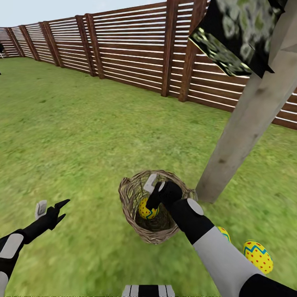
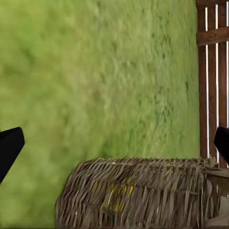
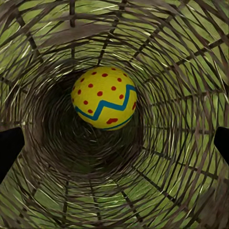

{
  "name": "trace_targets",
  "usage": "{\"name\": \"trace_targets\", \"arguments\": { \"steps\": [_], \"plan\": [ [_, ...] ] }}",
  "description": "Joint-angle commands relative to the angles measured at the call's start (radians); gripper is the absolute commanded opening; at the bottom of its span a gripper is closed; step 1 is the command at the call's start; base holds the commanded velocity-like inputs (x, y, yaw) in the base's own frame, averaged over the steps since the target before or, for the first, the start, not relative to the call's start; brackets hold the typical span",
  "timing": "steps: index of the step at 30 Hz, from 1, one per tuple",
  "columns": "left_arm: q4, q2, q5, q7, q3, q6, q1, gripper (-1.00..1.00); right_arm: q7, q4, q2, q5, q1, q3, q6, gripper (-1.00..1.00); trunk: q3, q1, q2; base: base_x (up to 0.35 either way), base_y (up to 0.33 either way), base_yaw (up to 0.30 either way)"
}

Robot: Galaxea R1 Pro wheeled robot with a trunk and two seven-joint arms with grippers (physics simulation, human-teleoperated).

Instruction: Take the three Easter eggs out of the wicker basket on the lawn in the garden, then place them on the lawn next to a single tree (choose any tree) so that all three eggs are next to the same tree and none are left in the basket.

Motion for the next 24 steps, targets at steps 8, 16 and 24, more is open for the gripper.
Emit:
{"name": "trace_targets", "arguments": {
  "steps": [8,16,24],
  "plan": [
    [0.000,-0.002,0.002,-0.001,0.001,0.007,-0.001,1.00,0.008,0.144,0.004,0.015,-0.097,-0.004,-0.069,1.00,-0.032,0.003,-0.002,0.000,0.000,0.000],
    [-0.002,-0.003,0.001,0.001,0.001,0.007,-0.001,1.00,0.004,0.245,0.010,0.006,-0.139,-0.006,-0.180,1.00,-0.063,0.007,-0.004,0.000,0.000,0.000],
    [-0.002,-0.005,0.001,0.002,0.000,0.007,-0.001,1.00,0.002,0.325,0.014,-0.003,-0.163,-0.009,-0.280,1.00,-0.094,0.011,-0.006,0.000,0.000,0.000]
  ]
}}
